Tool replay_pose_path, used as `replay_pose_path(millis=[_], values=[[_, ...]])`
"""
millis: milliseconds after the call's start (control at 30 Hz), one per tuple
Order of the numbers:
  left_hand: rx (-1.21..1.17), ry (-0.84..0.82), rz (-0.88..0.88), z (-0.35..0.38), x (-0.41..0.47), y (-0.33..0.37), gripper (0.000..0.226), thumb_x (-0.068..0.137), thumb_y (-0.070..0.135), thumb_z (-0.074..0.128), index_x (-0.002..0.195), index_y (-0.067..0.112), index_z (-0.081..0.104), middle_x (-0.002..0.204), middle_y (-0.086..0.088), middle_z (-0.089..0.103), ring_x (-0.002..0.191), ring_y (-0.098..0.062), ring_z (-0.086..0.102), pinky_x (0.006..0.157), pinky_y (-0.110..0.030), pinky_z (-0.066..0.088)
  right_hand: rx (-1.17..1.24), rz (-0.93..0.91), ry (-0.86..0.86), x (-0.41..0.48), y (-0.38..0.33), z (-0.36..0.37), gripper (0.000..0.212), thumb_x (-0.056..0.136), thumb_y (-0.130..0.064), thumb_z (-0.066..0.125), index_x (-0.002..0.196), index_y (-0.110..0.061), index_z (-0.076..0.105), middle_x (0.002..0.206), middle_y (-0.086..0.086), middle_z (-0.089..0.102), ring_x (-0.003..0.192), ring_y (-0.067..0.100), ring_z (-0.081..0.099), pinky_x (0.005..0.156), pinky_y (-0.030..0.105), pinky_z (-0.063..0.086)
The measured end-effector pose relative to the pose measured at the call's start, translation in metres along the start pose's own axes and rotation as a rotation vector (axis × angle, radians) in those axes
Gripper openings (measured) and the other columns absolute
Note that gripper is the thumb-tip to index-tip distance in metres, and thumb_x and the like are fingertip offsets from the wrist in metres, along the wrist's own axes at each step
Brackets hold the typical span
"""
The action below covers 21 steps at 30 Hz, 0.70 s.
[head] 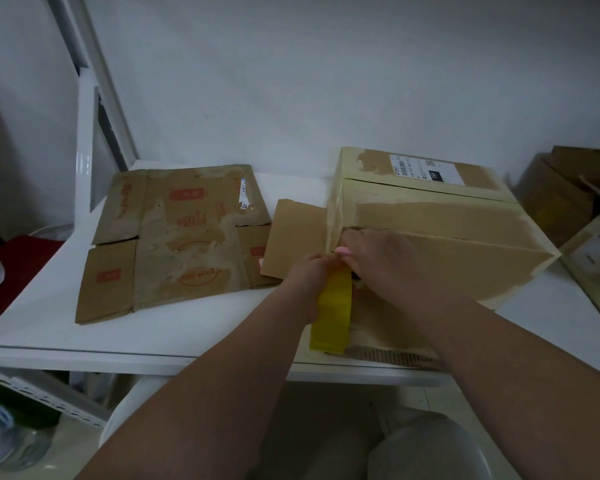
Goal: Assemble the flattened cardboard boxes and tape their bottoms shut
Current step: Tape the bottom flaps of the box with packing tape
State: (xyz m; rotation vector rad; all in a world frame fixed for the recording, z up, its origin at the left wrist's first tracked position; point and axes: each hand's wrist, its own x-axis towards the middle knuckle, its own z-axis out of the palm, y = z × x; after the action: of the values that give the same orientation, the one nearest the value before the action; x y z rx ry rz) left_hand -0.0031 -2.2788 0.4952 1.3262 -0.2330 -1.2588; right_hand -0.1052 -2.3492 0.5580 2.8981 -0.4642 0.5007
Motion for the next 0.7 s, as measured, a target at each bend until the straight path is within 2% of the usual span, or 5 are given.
replay_pose_path(millis=[200,333,467,600,700], values=[[0.054,0.02,0.0,0.001,-0.001,0.0,0.031,0.076,0.033,0.068,0.102,0.018,0.062,0.108,-0.023,0.065,0.1,-0.042,0.063,0.09,-0.058,0.049,0.012,0.016,-0.02,-0.008,0.008,0.002,0.021,0.097,-0.026,0.053,0.084,-0.01,0.057,0.072,0.007,0.06,0.061,0.025,0.057,0.053,0.03,0.032],[0.05,0.008,0.01,0.003,-0.005,0.002,0.044,0.063,0.035,0.073,0.102,0.017,0.061,0.108,-0.022,0.065,0.101,-0.042,0.063,0.092,-0.059,0.048,0.038,0.007,0.023,-0.01,0.01,0.002,0.021,0.087,-0.018,0.068,0.074,-0.008,0.056,0.059,0.008,0.056,0.046,0.026,0.053,0.043,0.028,0.033],[0.036,0.007,0.0,0.001,-0.006,0.003,0.034,0.074,0.028,0.071,0.103,0.015,0.059,0.107,-0.022,0.065,0.101,-0.042,0.063,0.092,-0.059,0.048,0.024,0.009,-0.016,-0.013,0.015,0.003,0.02,0.093,-0.02,0.061,0.078,-0.008,0.056,0.064,0.009,0.057,0.051,0.028,0.053,0.045,0.031,0.036],[0.022,0.029,-0.034,-0.001,-0.007,0.007,0.016,0.09,0.02,0.06,0.105,0.015,0.056,0.102,-0.022,0.066,0.086,-0.037,0.067,0.078,-0.05,0.056,0.012,0.092,-0.159,-0.02,0.023,-0.002,0.024,0.101,-0.029,0.042,0.093,-0.01,0.053,0.082,0.009,0.059,0.069,0.028,0.057,0.061,0.041,0.048],[0.002,0.018,-0.051,-0.002,-0.009,0.008,0.01,0.093,0.016,0.056,0.103,0.013,0.055,0.093,-0.021,0.065,0.076,-0.034,0.067,0.066,-0.043,0.055,0.023,0.131,-0.12,-0.022,0.022,-0.017,0.021,0.102,-0.03,0.034,0.114,-0.017,0.047,0.092,0.004,0.057,0.072,0.023,0.056,0.063,0.038,0.049]])
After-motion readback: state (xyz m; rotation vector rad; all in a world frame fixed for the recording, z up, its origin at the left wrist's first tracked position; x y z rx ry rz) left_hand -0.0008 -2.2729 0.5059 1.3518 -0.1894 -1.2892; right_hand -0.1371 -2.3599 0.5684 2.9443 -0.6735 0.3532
